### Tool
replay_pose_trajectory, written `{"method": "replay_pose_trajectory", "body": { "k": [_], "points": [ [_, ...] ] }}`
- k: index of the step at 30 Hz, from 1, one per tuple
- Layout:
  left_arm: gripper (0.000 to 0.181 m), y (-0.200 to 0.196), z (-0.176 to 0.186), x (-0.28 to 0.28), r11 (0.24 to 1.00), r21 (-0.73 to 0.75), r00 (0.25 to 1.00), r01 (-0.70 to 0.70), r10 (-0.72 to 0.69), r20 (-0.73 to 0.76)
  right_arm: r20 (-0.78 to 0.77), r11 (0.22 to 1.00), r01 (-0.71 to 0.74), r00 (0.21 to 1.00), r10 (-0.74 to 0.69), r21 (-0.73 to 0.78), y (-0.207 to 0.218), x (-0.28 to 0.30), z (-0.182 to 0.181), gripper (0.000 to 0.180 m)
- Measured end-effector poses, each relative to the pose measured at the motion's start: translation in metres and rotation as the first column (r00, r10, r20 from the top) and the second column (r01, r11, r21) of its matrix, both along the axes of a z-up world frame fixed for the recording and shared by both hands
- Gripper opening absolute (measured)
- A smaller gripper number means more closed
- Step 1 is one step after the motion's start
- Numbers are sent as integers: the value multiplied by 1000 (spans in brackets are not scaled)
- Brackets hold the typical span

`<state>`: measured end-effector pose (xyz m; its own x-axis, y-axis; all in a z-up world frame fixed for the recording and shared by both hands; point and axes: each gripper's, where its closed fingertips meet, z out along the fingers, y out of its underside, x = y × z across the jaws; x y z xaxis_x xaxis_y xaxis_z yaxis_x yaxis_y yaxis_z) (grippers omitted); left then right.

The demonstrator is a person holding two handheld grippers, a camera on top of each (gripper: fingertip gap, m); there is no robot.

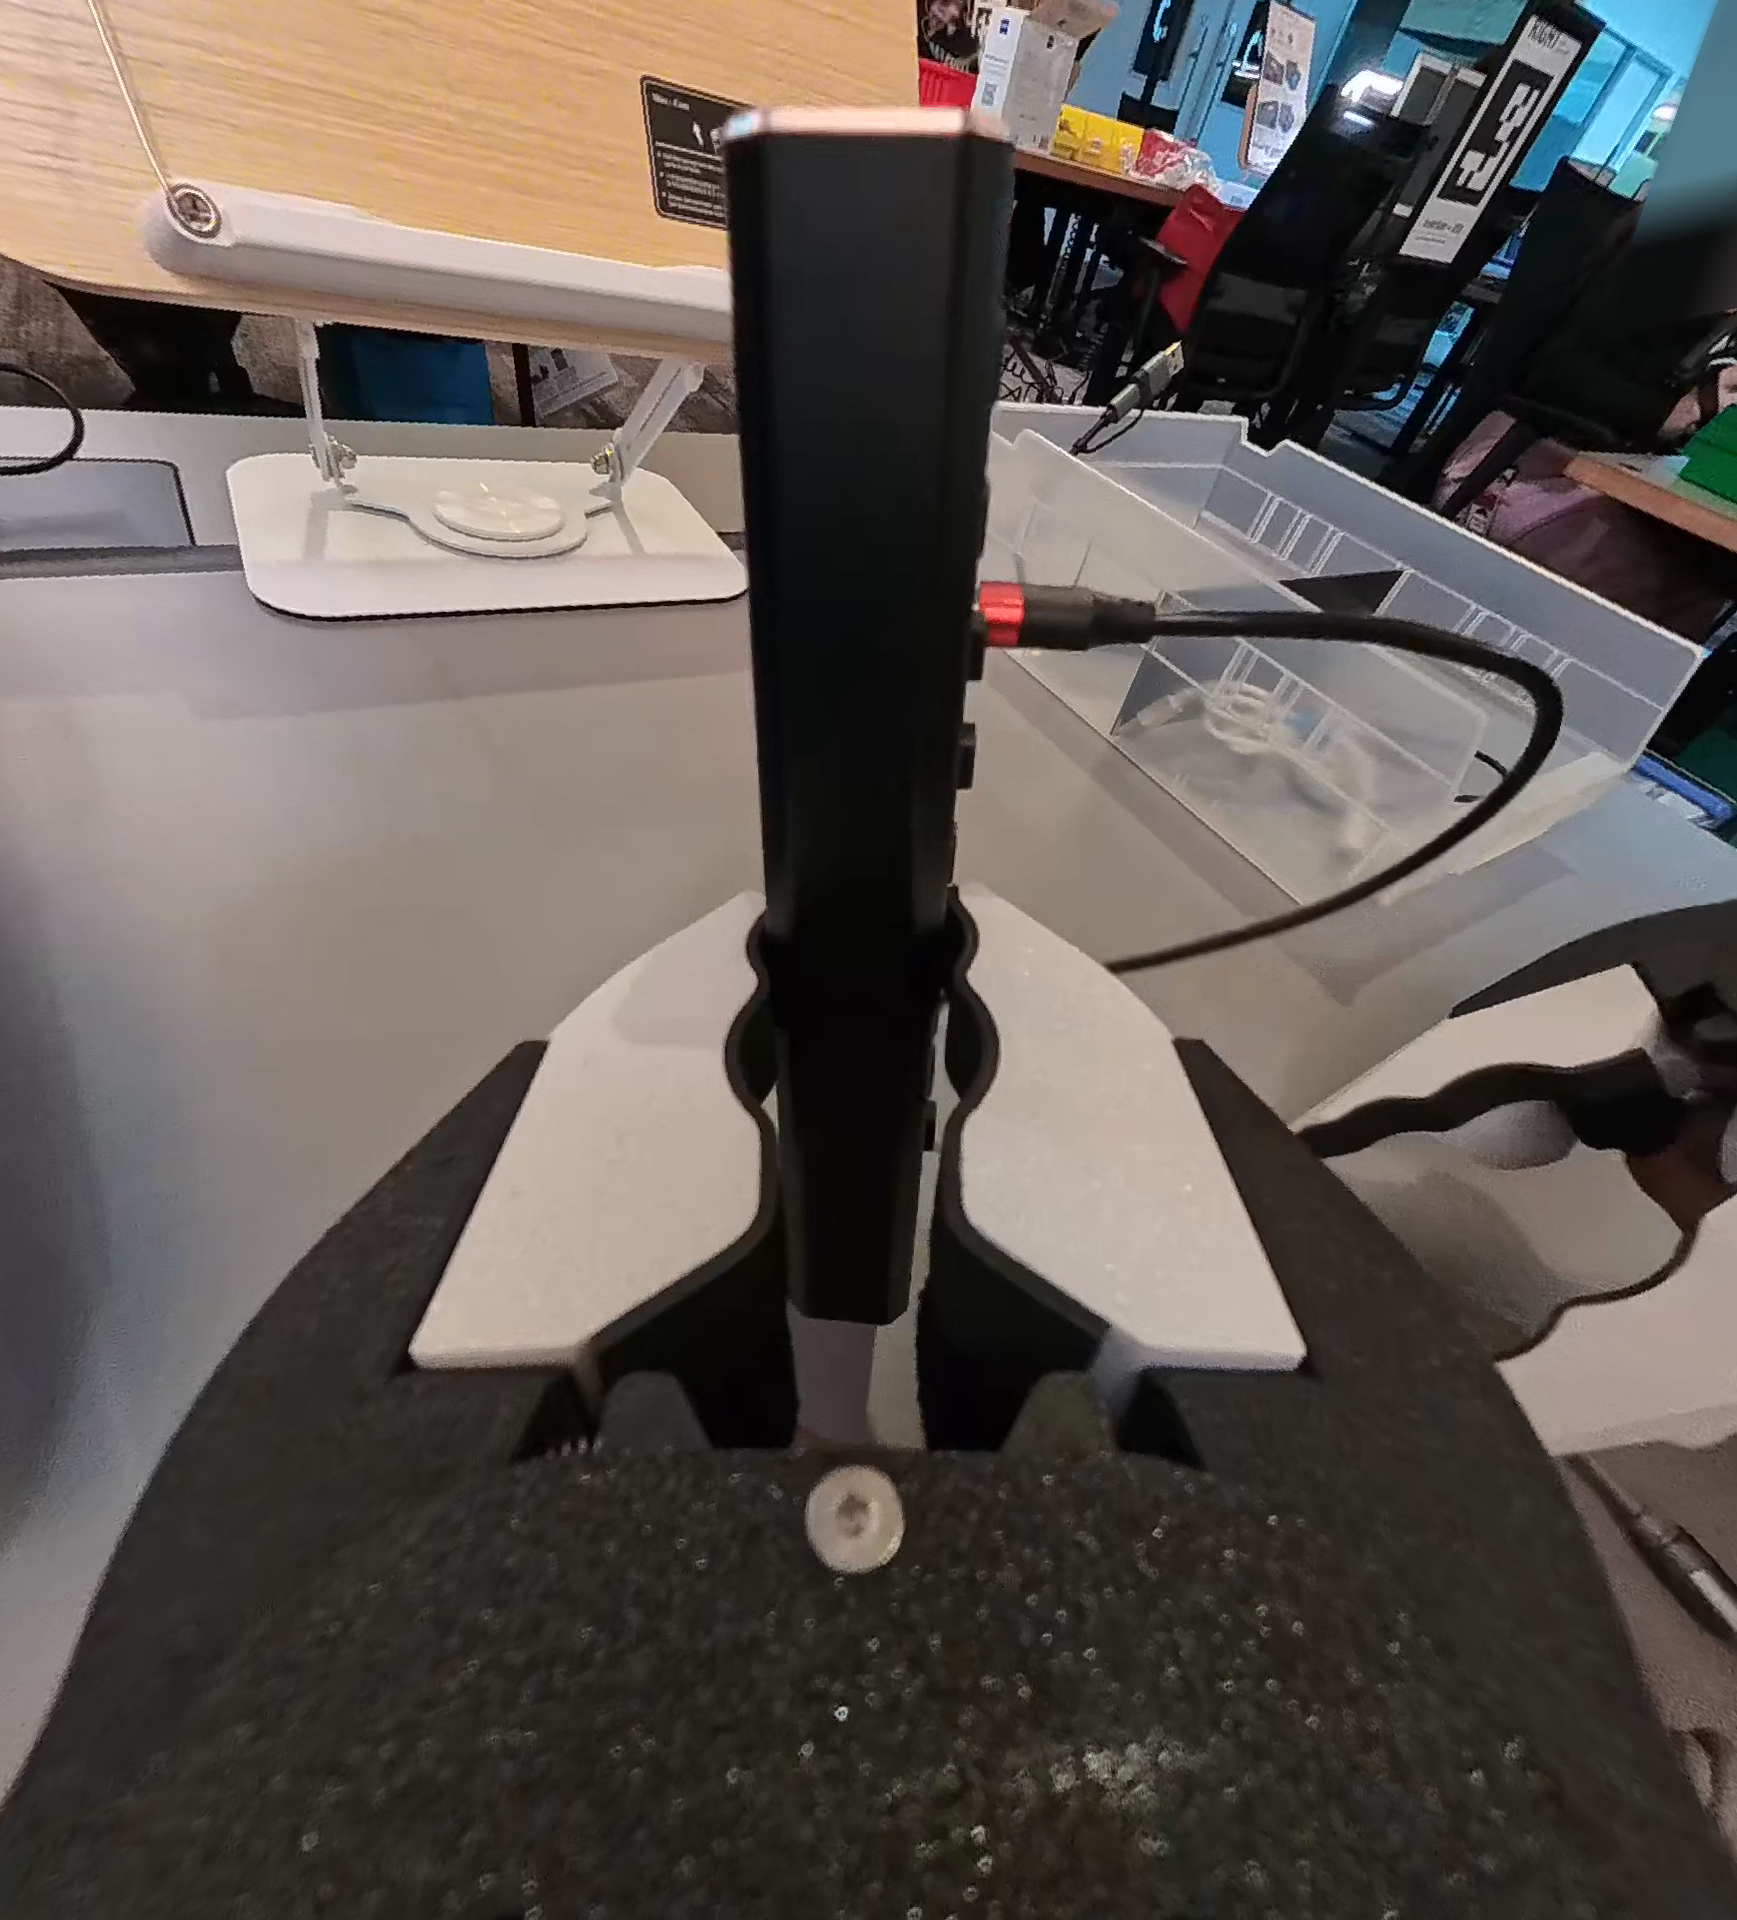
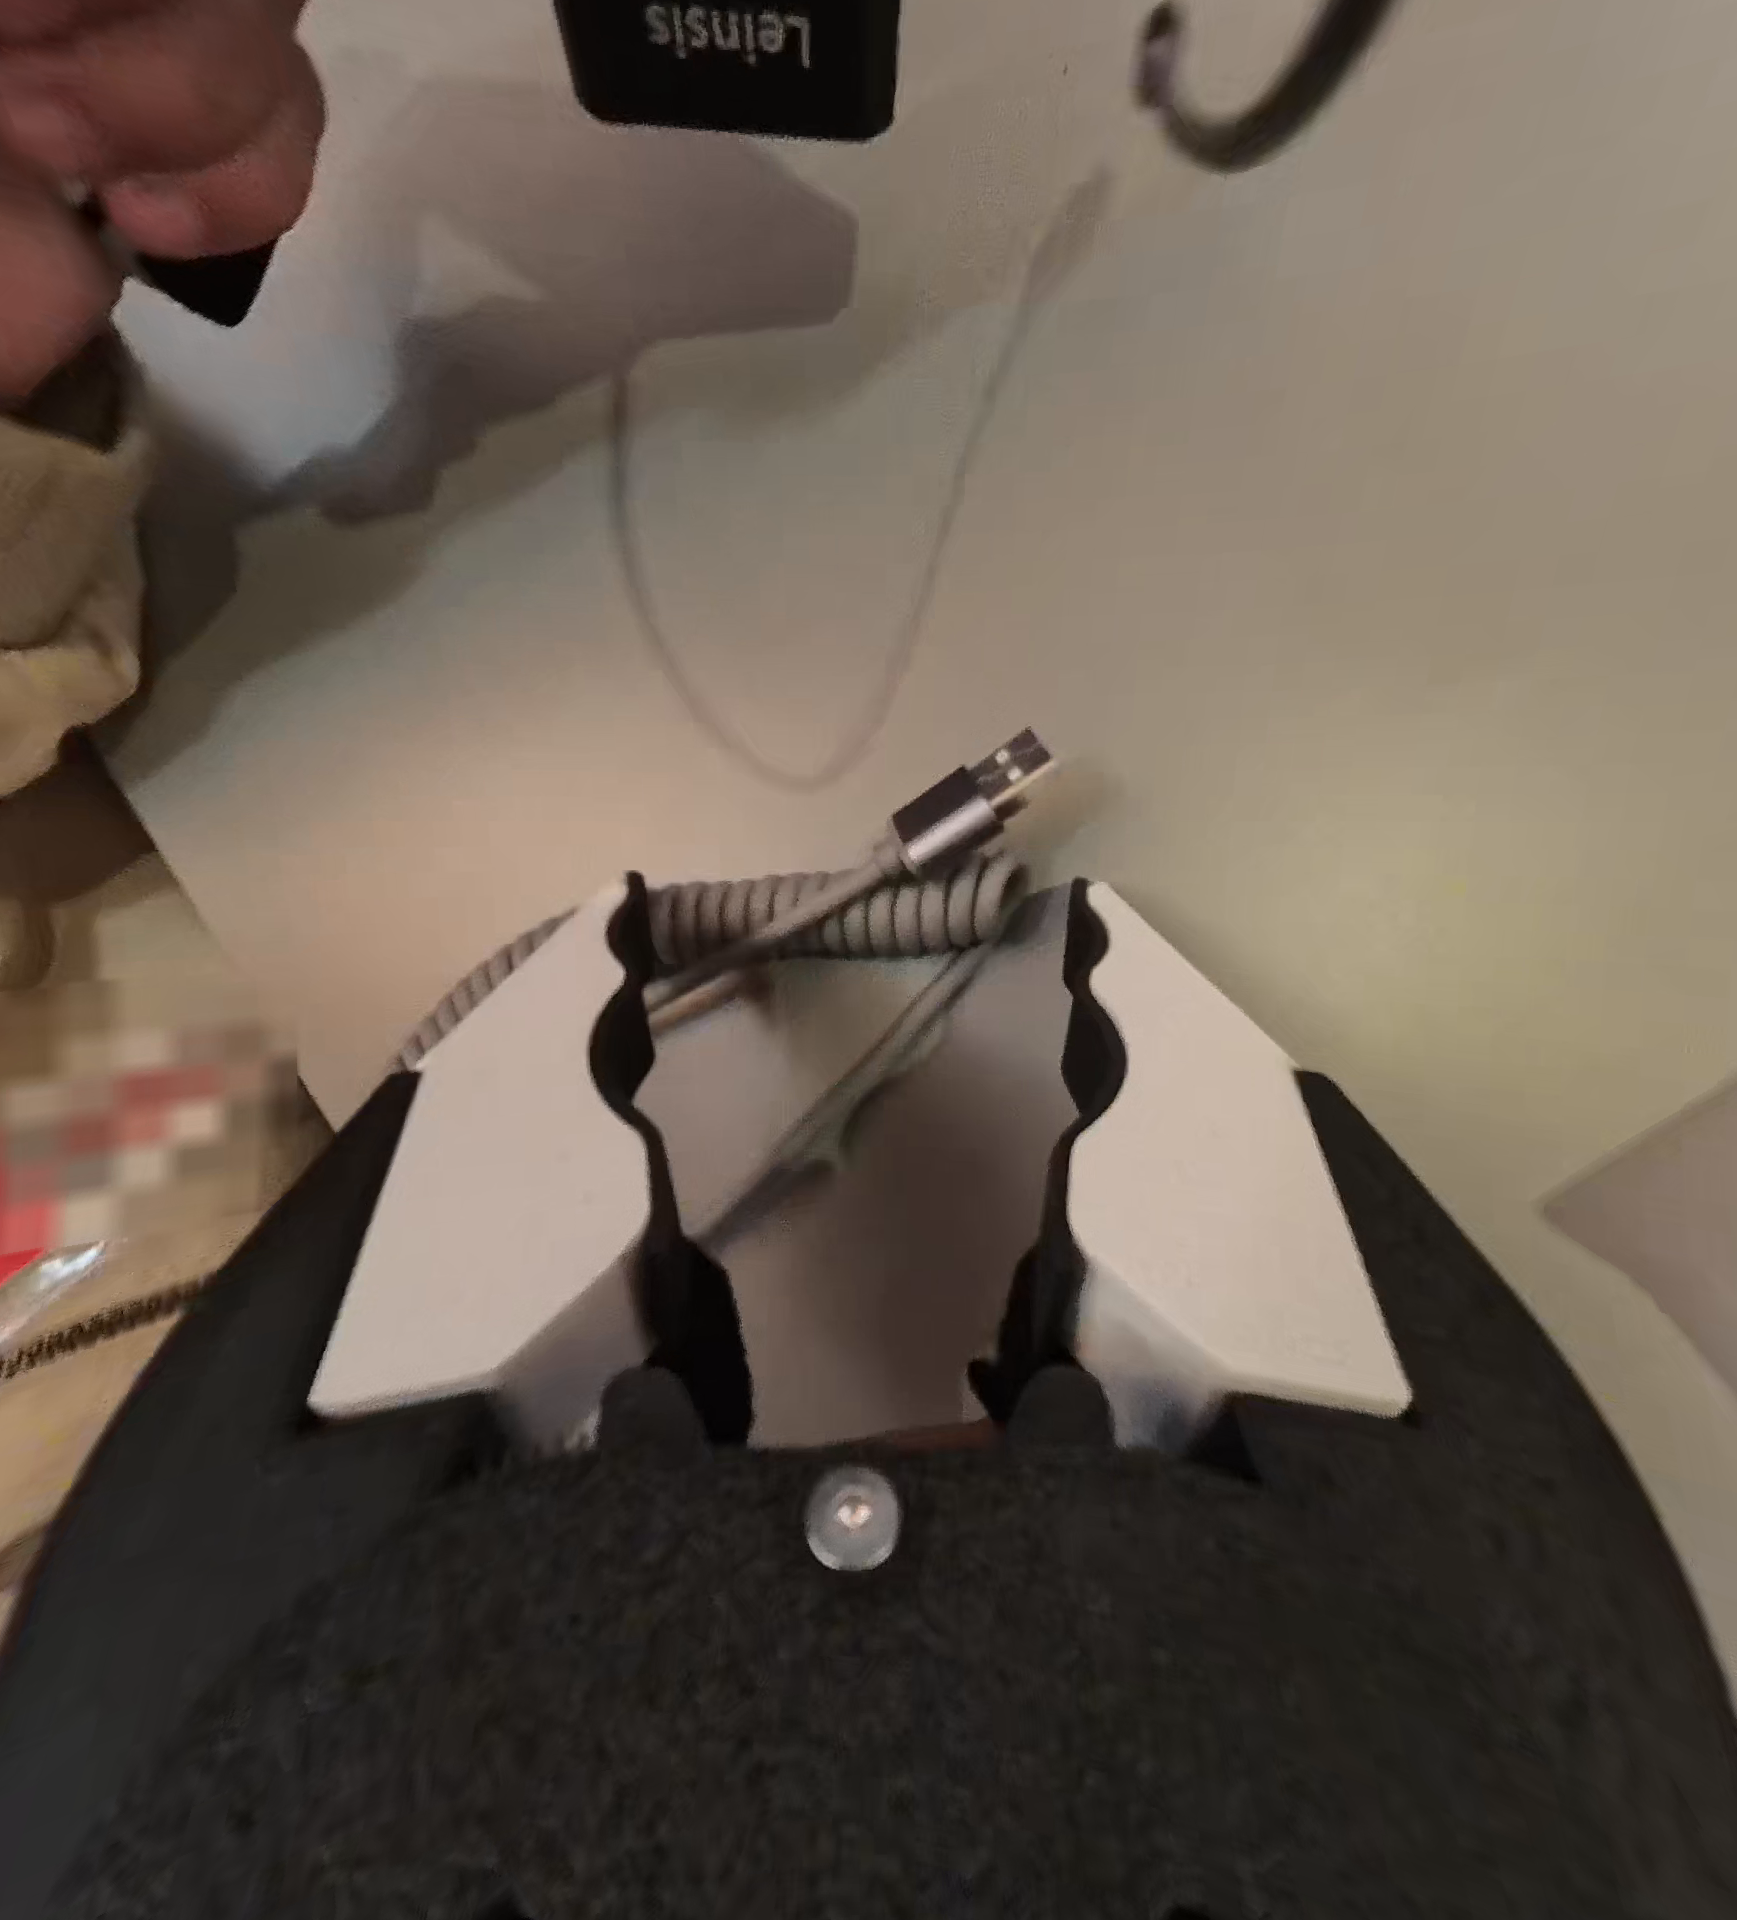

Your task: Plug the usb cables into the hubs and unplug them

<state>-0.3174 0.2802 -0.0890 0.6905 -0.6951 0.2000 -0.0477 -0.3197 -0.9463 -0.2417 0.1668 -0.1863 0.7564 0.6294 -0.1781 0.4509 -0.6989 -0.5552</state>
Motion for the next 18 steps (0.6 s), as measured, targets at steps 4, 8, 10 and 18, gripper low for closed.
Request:
{"method": "replay_pose_trajectory", "body": {
  "k": [4, 8, 10, 18],
  "points": [
    [28, 0, -3, 1, 1000, -13, 1000, 7, -7, -2, 126, 998, 52, 990, -57, 46, 3, -2, -4, 61],
    [28, 0, -4, 1, 1000, -19, 1000, 8, -8, -1, 197, 994, -2, 980, -19, 107, 6, 1, -4, 34],
    [28, 1, -3, 1, 1000, -18, 1000, 8, -8, 0, 226, 989, -43, 974, 10, 139, 8, 8, -2, 15],
    [28, 3, -4, -1, 1000, -26, 1000, 4, -4, 5, 3, 944, 66, 997, -71, 324, 29, 28, 74, 13]
  ]
}}
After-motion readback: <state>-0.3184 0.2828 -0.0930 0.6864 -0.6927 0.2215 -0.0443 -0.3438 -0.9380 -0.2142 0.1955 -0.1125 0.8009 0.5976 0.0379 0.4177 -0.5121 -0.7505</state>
